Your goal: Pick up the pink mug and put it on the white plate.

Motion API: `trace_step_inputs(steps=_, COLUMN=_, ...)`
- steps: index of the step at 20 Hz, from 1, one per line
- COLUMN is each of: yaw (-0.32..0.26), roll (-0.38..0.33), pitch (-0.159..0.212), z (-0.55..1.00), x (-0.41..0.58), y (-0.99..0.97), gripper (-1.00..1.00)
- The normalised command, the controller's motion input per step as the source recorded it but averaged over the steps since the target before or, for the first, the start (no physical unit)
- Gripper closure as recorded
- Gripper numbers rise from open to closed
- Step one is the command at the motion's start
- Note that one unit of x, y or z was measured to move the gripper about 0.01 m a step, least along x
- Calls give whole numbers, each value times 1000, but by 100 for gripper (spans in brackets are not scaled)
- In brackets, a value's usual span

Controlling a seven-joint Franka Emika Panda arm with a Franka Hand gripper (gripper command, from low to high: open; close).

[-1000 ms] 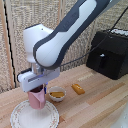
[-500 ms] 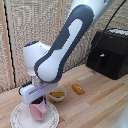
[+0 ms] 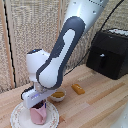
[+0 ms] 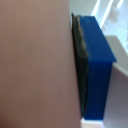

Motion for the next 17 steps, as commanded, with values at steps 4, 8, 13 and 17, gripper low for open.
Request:
trace_step_inputs(steps=4, yaw=115, roll=0, pitch=-122, z=22, x=219, y=0, gripper=-100)
trace_step_inputs(steps=8, yaw=81, roll=0, pitch=-14, z=76, x=202, y=0, gripper=-100)
trace_step_inputs(steps=13, yaw=15, roll=18, pitch=12, z=427, x=127, y=-82, gripper=-100)
trace_step_inputs(steps=17, yaw=0, roll=40, pitch=50, z=748, x=86, y=-15, gripper=-100)
